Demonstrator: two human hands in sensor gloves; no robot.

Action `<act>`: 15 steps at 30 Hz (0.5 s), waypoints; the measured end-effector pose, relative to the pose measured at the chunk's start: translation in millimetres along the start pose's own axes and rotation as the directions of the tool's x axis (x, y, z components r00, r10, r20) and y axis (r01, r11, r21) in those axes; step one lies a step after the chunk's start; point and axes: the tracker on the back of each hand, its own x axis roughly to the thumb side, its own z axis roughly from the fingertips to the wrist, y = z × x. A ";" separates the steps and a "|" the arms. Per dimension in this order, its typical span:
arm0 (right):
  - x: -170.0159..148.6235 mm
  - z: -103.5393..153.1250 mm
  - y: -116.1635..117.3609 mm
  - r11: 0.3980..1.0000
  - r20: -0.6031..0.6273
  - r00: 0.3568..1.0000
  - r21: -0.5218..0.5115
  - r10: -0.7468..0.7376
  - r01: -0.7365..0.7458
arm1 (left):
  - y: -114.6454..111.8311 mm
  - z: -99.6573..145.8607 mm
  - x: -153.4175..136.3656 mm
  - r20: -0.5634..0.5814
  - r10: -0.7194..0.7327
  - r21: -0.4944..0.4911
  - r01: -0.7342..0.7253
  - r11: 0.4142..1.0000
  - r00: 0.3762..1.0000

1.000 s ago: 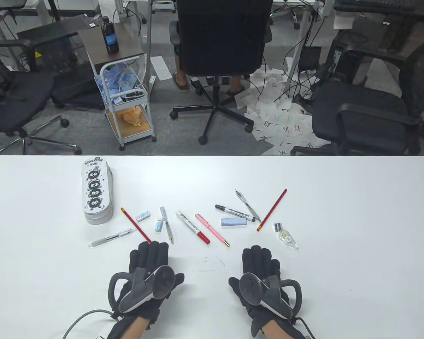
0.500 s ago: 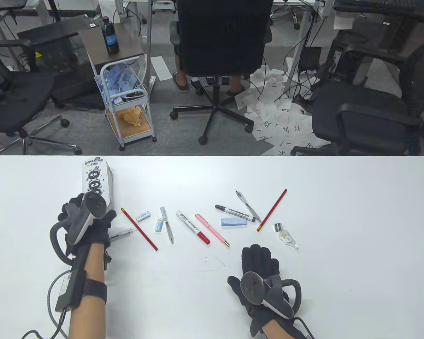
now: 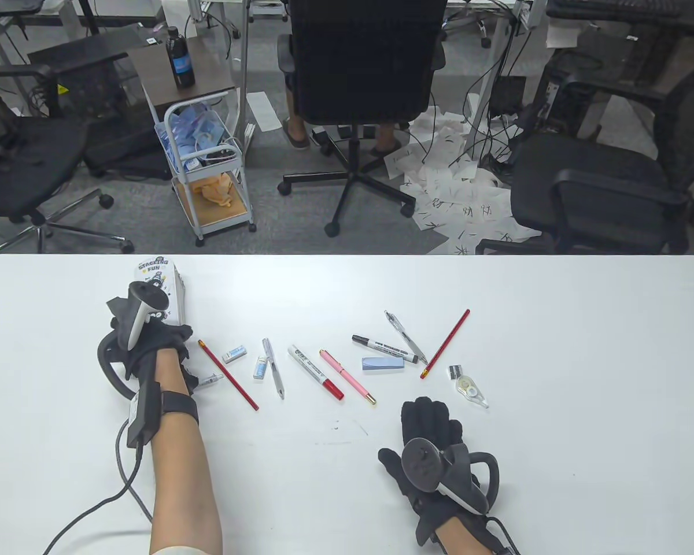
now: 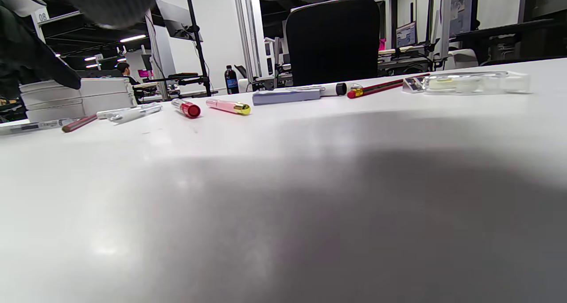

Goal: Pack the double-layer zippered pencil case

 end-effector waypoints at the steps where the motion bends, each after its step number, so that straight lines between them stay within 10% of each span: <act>1: 0.5 0.1 -0.2 1.000 0.005 1.000 0.000 -0.003 0.003 | -0.6 -0.2 0.5 -0.004 0.015 0.013 -0.015 1.000 1.000; 10: -2.3 -1.5 2.8 0.999 -0.018 1.000 0.018 -0.026 0.026 | 11.2 8.1 -12.1 0.018 0.239 0.218 -0.237 0.947 0.971; 15: -1.5 -1.9 4.3 1.000 -0.012 1.000 0.022 -0.016 0.016 | 37.7 32.8 -19.3 0.235 0.273 0.243 -0.328 0.913 0.933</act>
